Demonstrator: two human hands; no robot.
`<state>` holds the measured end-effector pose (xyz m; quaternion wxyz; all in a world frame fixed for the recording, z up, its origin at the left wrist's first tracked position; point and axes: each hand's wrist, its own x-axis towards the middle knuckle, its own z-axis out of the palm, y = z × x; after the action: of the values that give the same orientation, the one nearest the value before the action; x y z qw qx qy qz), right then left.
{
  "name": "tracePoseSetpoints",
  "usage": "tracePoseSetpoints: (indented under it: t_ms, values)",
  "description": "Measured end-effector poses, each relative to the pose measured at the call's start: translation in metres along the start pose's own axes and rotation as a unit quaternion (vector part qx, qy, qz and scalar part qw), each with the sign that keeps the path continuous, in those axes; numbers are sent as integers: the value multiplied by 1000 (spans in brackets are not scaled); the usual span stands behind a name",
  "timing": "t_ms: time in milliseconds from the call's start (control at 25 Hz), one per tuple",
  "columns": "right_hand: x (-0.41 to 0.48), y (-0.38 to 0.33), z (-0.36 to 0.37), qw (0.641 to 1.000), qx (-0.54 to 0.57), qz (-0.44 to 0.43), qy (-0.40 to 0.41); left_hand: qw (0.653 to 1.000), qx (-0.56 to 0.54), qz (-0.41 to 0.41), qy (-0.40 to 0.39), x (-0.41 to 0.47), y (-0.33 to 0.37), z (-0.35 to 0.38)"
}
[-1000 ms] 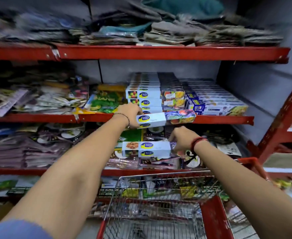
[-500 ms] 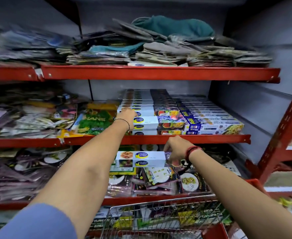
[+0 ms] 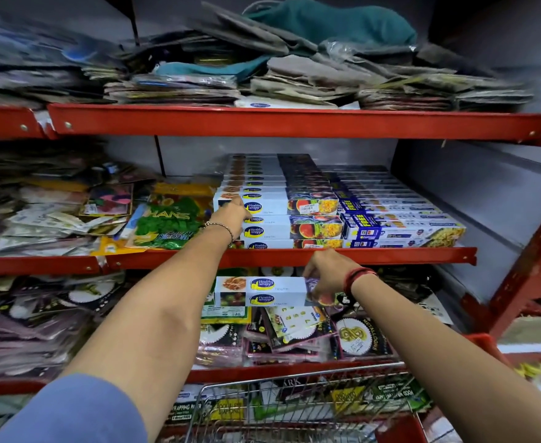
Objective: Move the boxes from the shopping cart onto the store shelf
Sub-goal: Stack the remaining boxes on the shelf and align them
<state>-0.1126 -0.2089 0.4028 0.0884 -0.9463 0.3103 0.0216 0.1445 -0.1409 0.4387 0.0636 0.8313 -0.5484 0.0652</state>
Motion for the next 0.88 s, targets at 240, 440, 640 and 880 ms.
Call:
tracePoseSetpoints:
  t_ms: [240, 440, 640, 880]
  values:
    - [2, -1, -2, 1000, 3, 5, -1, 999, 32, 21, 3, -2, 0, 0]
    - [2, -5, 0, 1000, 0, 7, 2, 999, 42, 21, 1, -4, 4, 1]
    - [2, -5, -5, 1000, -4, 13, 8, 999, -15, 24, 41, -25, 9, -8]
    - [2, -8, -34, 998, -19, 11, 51, 991, -30, 128, -22, -75, 6, -33]
